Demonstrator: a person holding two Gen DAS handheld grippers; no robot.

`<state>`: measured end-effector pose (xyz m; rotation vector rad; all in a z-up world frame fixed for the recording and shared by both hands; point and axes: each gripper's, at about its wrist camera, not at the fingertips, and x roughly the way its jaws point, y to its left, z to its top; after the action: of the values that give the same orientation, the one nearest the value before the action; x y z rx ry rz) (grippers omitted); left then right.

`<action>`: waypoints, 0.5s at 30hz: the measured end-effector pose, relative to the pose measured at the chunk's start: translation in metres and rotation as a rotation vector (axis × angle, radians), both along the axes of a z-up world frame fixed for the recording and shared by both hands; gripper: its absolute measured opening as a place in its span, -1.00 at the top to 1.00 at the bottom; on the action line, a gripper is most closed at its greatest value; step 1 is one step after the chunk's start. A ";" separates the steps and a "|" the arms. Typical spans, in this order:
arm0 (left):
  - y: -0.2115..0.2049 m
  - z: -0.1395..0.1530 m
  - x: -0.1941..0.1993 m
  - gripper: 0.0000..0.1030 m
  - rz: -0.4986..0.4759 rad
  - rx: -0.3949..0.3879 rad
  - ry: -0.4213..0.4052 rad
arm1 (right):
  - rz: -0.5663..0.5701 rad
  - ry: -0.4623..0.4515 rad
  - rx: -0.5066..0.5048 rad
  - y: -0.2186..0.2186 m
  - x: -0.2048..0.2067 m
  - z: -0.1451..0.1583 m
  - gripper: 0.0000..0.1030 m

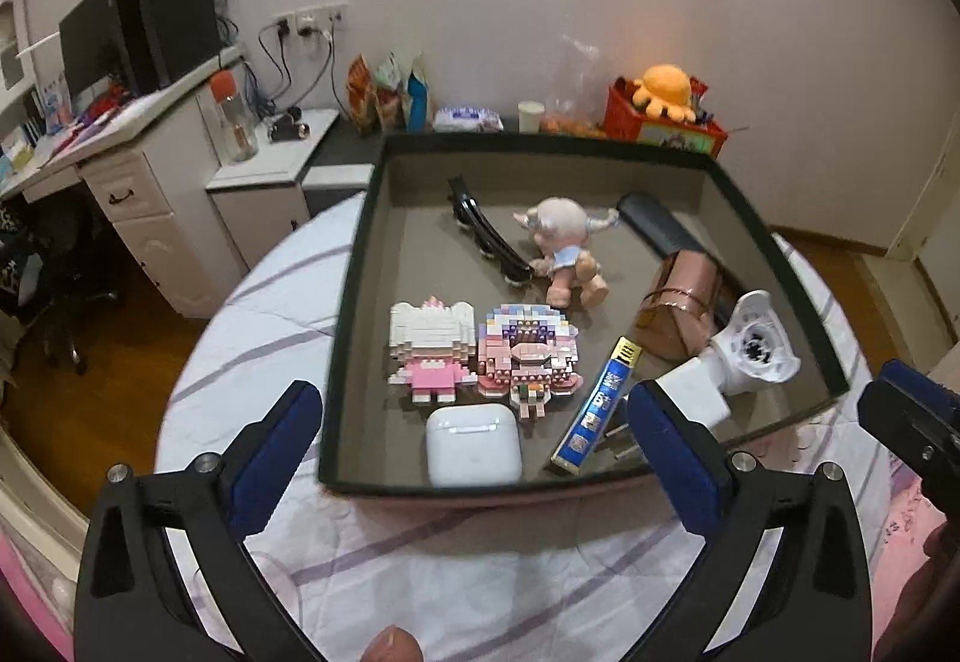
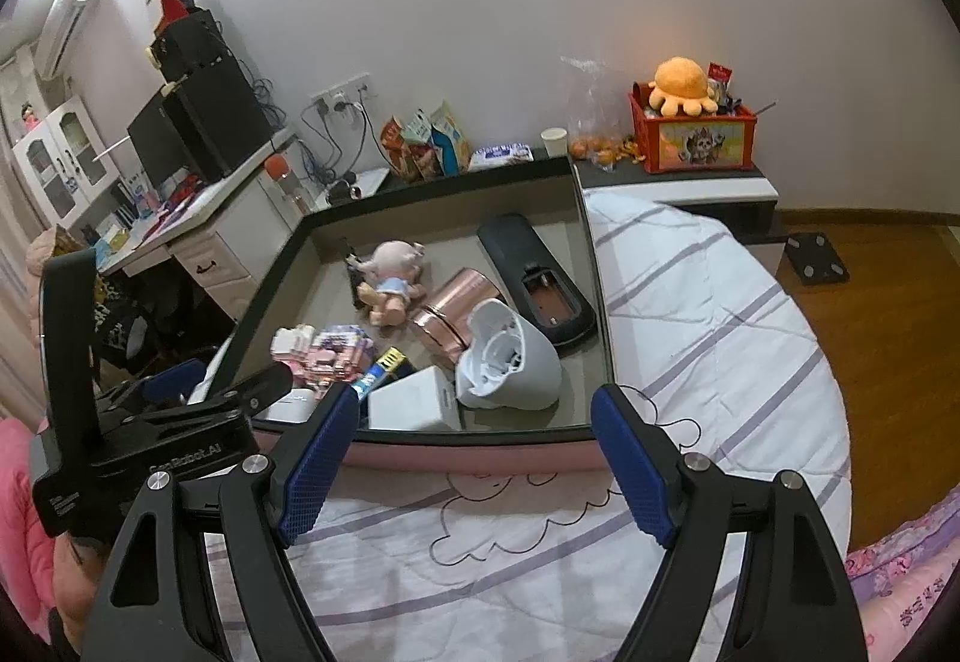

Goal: Organize rigid objects

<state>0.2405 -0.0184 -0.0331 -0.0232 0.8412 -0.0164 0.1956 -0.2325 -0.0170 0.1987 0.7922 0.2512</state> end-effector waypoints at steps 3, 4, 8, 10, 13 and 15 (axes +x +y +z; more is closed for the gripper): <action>0.005 0.012 -0.017 -1.00 0.010 0.013 -0.023 | 0.005 -0.022 -0.010 0.006 -0.010 0.010 -0.58; 0.006 0.015 -0.021 -1.00 0.012 0.017 -0.027 | 0.007 -0.029 -0.015 0.009 -0.013 0.014 -0.58; 0.014 0.029 -0.047 -1.00 0.022 0.022 -0.032 | 0.016 -0.054 -0.032 0.020 -0.024 0.029 -0.66; 0.018 0.037 -0.059 -1.00 0.025 0.022 -0.044 | 0.025 -0.067 -0.048 0.027 -0.031 0.039 -0.91; 0.023 0.052 -0.077 -1.00 0.039 0.027 -0.072 | 0.025 -0.112 -0.087 0.038 -0.045 0.055 -1.00; 0.028 0.063 -0.090 -1.00 0.057 0.031 -0.096 | 0.025 -0.126 -0.105 0.044 -0.052 0.066 -1.00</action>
<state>0.1502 0.0093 0.0295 -0.0169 0.7441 0.0492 0.1439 -0.1886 0.0487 0.0734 0.6815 0.2429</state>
